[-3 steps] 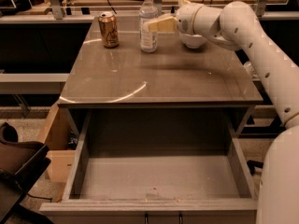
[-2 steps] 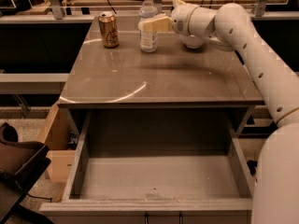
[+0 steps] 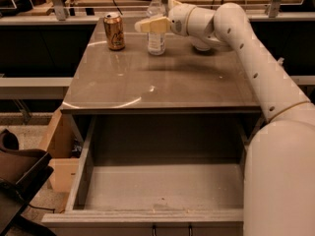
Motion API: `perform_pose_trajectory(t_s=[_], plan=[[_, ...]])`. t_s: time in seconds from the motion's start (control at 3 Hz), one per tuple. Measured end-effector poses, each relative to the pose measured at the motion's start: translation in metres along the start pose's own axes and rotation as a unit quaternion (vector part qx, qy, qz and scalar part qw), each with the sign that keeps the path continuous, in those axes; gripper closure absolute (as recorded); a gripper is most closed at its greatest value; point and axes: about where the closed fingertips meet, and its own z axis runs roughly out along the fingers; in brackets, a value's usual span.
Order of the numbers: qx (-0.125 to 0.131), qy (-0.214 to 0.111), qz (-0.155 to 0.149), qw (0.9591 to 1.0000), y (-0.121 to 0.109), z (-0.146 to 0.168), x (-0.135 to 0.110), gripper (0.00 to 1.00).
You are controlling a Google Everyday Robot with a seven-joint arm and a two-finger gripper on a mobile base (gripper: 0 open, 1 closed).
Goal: Place blue plastic bottle into top drawer
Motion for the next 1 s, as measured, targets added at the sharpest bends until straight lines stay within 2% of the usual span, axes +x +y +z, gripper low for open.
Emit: perform_pose_trajectory(t_s=[0.67,1.0], plan=[[-0.017,-0.011,0.002,0.9998,0.005,0.024,0.004,0.46],[-0.019,-0.011,0.003,0.9998,0.007,0.027,0.004,0.70]])
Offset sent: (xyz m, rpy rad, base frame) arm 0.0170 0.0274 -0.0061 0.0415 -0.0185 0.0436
